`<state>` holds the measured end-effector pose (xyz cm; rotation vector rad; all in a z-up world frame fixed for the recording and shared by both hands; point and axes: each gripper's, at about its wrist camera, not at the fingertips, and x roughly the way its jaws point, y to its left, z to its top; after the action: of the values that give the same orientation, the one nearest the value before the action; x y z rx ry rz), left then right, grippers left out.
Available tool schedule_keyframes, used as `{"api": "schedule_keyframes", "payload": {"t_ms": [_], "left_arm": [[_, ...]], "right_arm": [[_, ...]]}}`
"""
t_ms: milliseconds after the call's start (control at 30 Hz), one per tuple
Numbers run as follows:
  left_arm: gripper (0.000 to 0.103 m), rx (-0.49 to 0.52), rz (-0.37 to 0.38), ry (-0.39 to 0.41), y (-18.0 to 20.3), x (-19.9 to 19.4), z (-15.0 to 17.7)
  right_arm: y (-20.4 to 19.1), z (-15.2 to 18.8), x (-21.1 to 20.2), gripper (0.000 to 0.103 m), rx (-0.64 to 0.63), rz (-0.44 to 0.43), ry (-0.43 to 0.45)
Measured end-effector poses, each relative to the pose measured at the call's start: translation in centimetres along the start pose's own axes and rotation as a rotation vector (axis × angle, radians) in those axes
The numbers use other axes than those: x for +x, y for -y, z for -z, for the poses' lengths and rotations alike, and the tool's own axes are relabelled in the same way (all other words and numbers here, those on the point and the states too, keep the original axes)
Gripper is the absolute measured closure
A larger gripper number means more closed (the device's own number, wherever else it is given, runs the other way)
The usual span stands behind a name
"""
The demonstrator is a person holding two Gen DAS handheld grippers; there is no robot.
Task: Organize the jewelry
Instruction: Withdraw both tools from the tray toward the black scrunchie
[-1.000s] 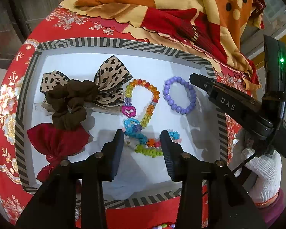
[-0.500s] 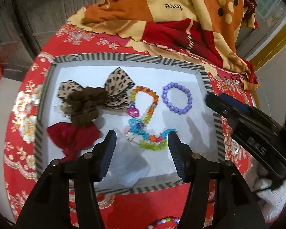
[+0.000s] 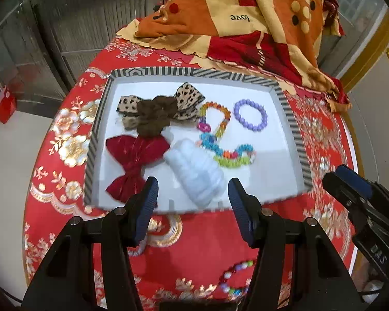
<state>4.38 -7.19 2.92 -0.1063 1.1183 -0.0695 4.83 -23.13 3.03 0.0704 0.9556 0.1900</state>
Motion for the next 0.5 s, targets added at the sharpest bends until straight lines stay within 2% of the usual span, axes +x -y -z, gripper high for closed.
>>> {"api": "schedule_keyframes", "payload": {"t_ms": [133,500], "left_arm": [[0.047,0.02,0.008,-0.001,-0.3,-1.3,1.7],[0.047,0.094,-0.002,0.061,-1.9,-5.9,6.6]], "right_arm": [[-1.0,2.1,-2.1,0.062,-0.002,0.02,0.005],[-3.4,7.9,-5.6,0.061,0.049,0.049,-0.002]]}}
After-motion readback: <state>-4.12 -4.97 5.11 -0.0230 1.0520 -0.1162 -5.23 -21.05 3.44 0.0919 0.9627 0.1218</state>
